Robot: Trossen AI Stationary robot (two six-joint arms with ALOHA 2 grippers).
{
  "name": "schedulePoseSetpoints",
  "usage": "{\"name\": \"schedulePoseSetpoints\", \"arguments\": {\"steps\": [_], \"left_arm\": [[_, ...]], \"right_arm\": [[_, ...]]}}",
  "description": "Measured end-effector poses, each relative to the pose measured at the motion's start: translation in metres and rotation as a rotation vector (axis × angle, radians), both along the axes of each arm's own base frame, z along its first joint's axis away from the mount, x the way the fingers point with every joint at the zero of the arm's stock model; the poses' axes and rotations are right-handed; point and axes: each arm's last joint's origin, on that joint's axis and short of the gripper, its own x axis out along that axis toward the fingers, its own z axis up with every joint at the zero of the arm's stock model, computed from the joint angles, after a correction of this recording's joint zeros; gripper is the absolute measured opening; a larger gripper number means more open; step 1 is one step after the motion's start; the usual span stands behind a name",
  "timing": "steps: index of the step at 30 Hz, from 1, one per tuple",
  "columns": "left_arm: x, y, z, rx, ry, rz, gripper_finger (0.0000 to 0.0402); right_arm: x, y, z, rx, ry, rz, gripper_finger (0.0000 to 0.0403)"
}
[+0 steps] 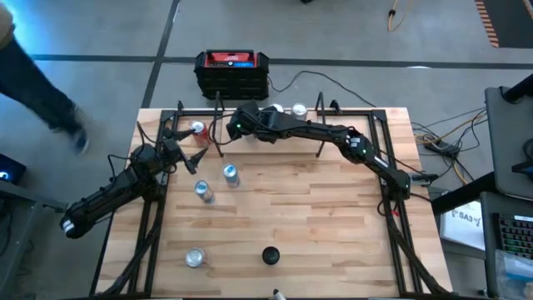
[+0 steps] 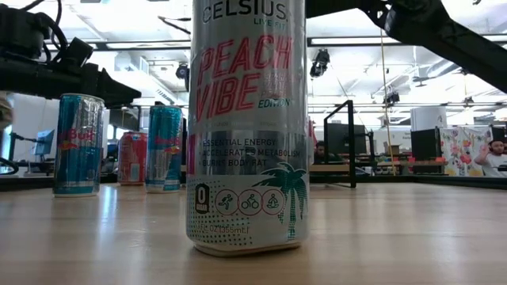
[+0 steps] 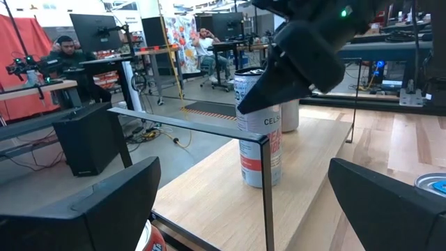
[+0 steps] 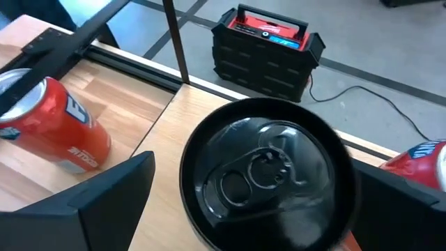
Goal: Place canned beverage on shelf
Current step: Adjust the white and pink soda can on the shelf
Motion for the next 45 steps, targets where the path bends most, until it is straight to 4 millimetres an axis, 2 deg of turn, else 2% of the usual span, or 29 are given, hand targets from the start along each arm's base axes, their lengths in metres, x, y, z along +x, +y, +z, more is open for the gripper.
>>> {"name": "schedulePoseSetpoints", "arguments": {"steps": [5,8,18,28,45], "left_arm": [[0.000,0.000,0.000,0.000,0.000,0.000,0.0398],[0.000,0.000,0.000,0.000,0.000,0.000,0.0398],[0.000,0.000,0.000,0.000,0.000,0.000,0.0398],[0.000,0.000,0.000,0.000,0.000,0.000,0.0398],[0.000,0.000,0.000,0.000,0.000,0.000,0.0398]], "right_arm": [[0.001,0.000,-0.002,0.004,-0.008,-0.019,0.0397],[0.000,0.000,-0.003,0.012,-0.019,-0.033,0.0380],[0.000,0.000,-0.003,0.013,-0.008,-0.034,0.0240],[-0.002,-0.002,-0.003,-0.014,0.003,-0.063,0.0240],[-0.009,-0.028,0.000,-0.025,-0.018,-0.119,0.0240]]}}
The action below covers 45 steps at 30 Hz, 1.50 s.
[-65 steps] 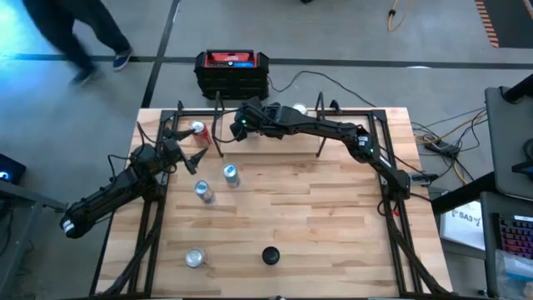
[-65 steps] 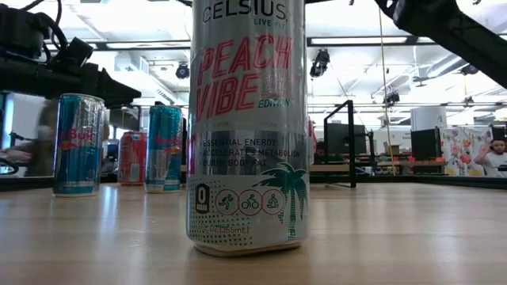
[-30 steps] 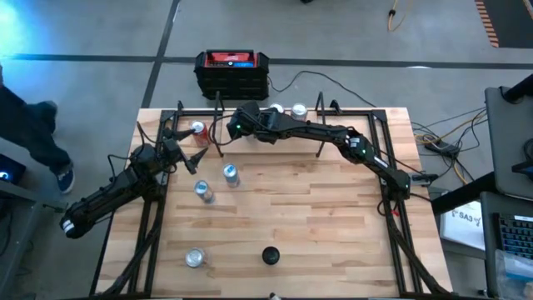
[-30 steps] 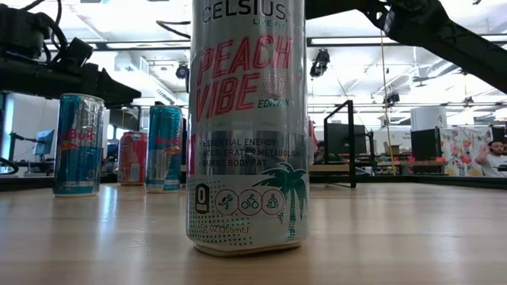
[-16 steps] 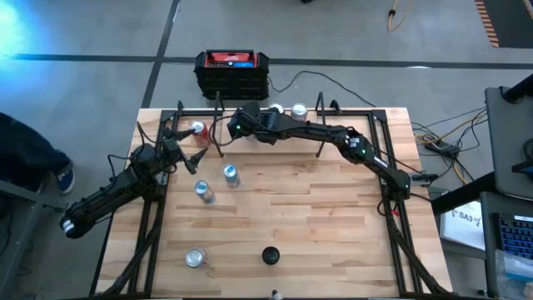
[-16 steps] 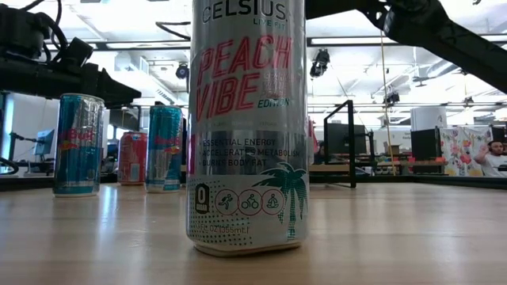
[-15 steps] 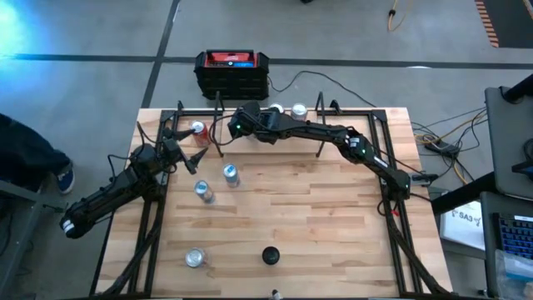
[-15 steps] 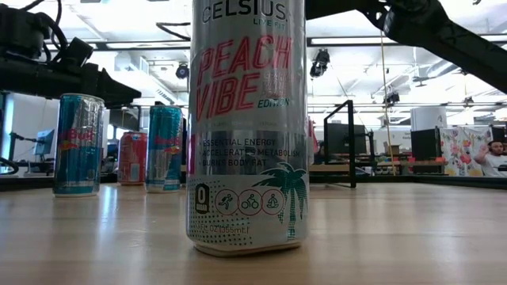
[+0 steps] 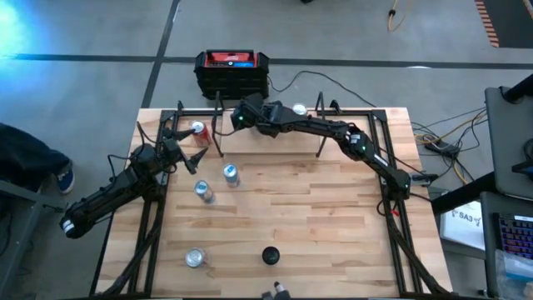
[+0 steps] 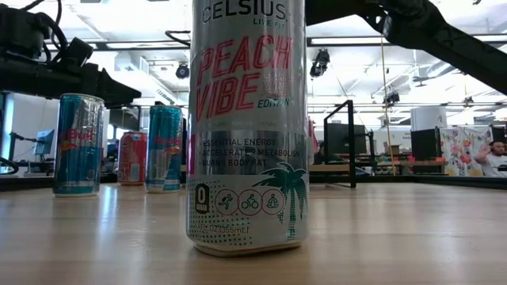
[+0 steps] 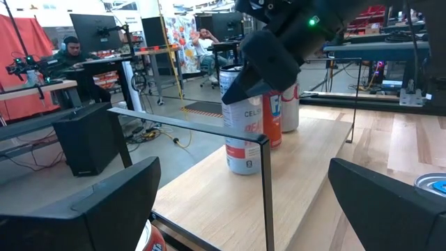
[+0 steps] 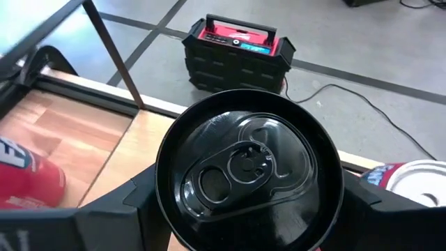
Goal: Place canned beverage on shelf
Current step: Adjust the white and pink soda can on the shelf
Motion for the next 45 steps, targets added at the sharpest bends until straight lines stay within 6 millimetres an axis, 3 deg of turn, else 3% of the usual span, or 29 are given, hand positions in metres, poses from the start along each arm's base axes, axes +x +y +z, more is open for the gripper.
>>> {"name": "schedulePoseSetpoints", "arguments": {"steps": [28,45], "left_arm": [[0.000,0.000,0.000,0.000,0.000,0.000,0.0398],[0.000,0.000,0.000,0.001,0.000,0.000,0.0398]], "right_arm": [[-0.005,-0.020,0.004,-0.018,-0.003,0.010,0.0240],[-0.004,-0.021,0.003,-0.012,-0.007,0.018,0.0240]]}}
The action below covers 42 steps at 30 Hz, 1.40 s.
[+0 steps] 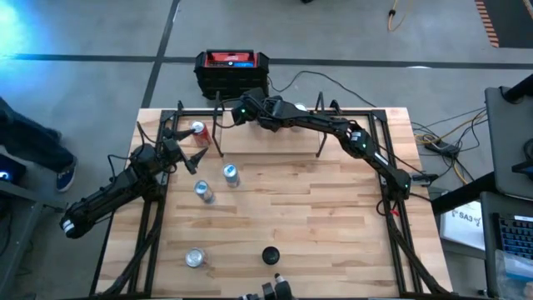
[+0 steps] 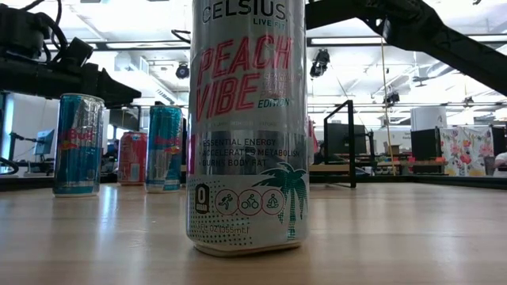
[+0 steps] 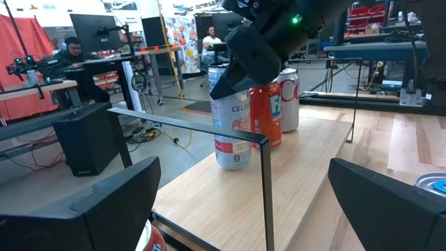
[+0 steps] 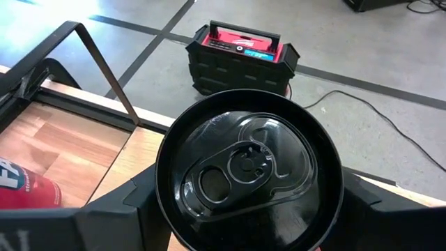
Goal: Place canned beverage on shelf
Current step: Adjust the white and pink soda can on the shelf
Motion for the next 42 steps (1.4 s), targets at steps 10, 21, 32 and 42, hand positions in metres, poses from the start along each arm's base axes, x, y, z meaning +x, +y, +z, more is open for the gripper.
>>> {"name": "schedulePoseSetpoints", "arguments": {"steps": [10,21,32,42], "left_arm": [[0.0000,0.0000,-0.0001,0.000,0.001,0.000,0.0398],[0.0000,0.0000,0.0000,0.000,0.000,0.000,0.0398],[0.0000,0.0000,0.0000,0.000,0.000,0.000,0.0398],[0.0000,0.0000,0.0000,0.000,0.000,0.000,0.0398]], "right_arm": [[0.0005,0.0001,-0.0011,0.011,0.001,0.016,0.0240],[-0.0011,-0.0041,-0.0013,0.007,0.010,0.014,0.0240],[-0.0021,-0.0078,-0.0022,0.009,0.015,0.017,0.0240],[-0.0016,-0.0072,-0.0024,0.019,0.016,0.036,0.0240]]}}
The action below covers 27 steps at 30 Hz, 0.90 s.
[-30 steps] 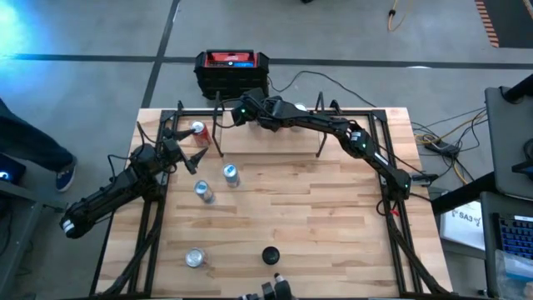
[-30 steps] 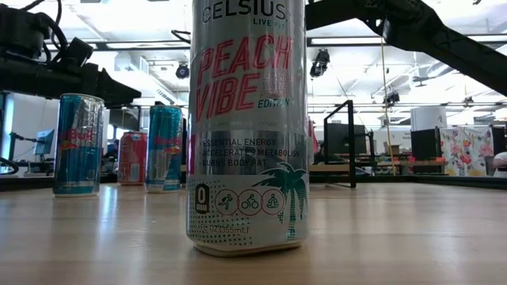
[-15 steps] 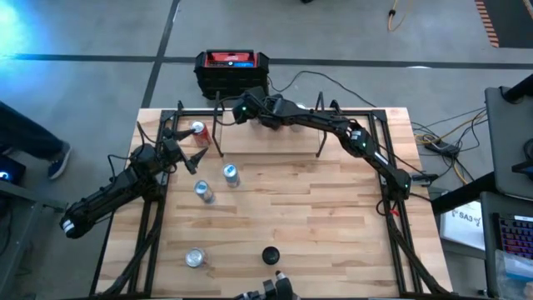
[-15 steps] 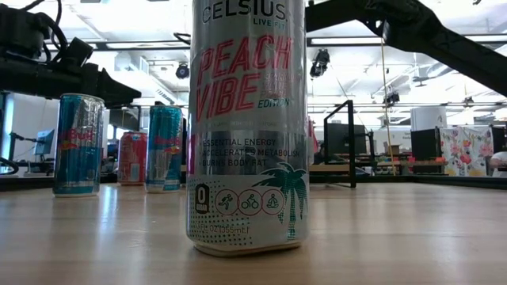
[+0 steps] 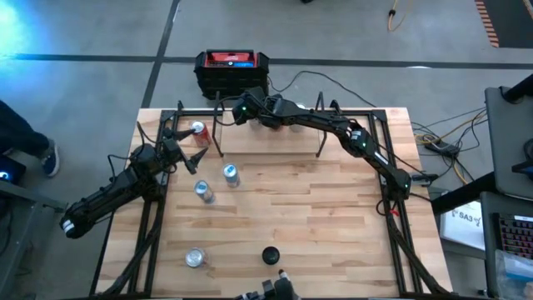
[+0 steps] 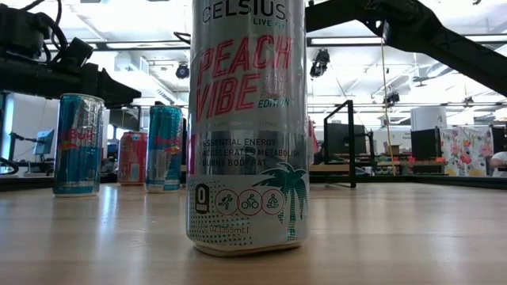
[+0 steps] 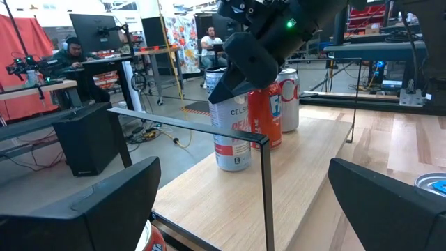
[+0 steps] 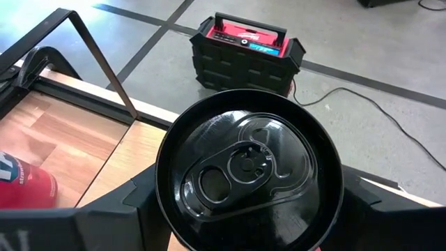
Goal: Place canned beverage on shelf
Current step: Adjust the white and pink soda can on the shelf
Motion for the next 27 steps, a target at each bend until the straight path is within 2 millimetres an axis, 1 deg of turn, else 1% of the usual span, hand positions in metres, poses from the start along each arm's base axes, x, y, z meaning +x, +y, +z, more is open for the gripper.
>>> {"name": "schedulePoseSetpoints", "arguments": {"steps": [27], "left_arm": [[0.0000,0.0000,0.0000,0.000,0.000,0.000,0.0398]], "right_arm": [[0.0004,0.0005,0.0000,-0.009,0.011,0.011,0.0240]]}}
